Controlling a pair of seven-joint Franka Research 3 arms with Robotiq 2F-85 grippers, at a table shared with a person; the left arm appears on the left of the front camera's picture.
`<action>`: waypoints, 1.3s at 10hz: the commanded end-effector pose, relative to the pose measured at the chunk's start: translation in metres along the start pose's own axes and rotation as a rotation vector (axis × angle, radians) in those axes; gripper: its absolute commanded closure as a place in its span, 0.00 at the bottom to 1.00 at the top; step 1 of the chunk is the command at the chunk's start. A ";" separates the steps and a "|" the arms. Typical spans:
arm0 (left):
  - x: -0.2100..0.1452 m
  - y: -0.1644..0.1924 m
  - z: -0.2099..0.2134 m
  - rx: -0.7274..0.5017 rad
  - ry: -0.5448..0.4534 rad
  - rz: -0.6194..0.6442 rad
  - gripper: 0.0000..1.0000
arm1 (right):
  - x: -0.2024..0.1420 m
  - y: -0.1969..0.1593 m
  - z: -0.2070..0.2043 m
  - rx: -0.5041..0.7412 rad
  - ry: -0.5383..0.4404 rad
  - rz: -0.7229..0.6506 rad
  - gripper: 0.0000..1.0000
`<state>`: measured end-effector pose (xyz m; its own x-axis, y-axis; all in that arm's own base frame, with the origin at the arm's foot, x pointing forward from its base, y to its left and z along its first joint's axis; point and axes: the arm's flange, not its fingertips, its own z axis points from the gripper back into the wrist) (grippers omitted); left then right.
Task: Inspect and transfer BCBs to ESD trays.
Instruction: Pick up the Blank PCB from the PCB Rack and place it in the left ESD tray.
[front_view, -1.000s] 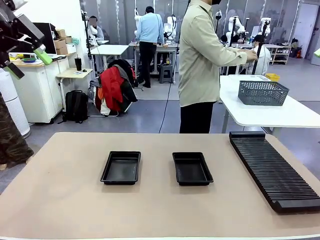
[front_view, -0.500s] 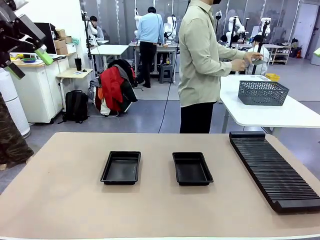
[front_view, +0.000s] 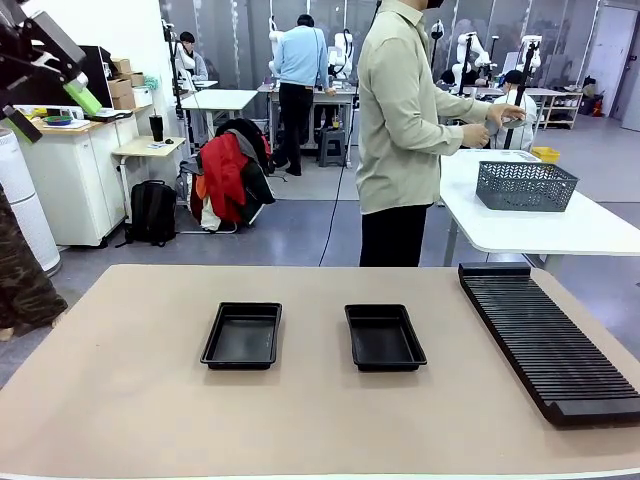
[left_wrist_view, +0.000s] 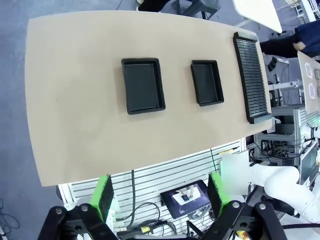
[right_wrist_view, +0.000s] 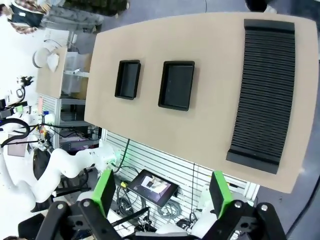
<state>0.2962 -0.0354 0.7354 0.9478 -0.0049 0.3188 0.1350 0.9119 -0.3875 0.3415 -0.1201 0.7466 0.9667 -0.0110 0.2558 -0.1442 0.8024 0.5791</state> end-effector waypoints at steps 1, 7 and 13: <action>0.001 -0.008 0.006 0.049 0.014 0.025 0.00 | -0.002 0.000 0.005 -0.036 -0.016 0.007 0.00; 0.009 -0.017 0.008 0.061 0.030 0.018 0.00 | -0.008 -0.009 0.022 -0.061 -0.053 -0.043 0.00; 0.008 -0.016 0.003 0.037 0.011 -0.002 0.00 | -0.007 -0.010 0.023 -0.048 -0.047 -0.033 0.00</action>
<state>0.3005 -0.0485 0.7473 0.9509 -0.0132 0.3091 0.1275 0.9270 -0.3527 0.3318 -0.1421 0.7562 0.9601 -0.0657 0.2719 -0.0993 0.8288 0.5506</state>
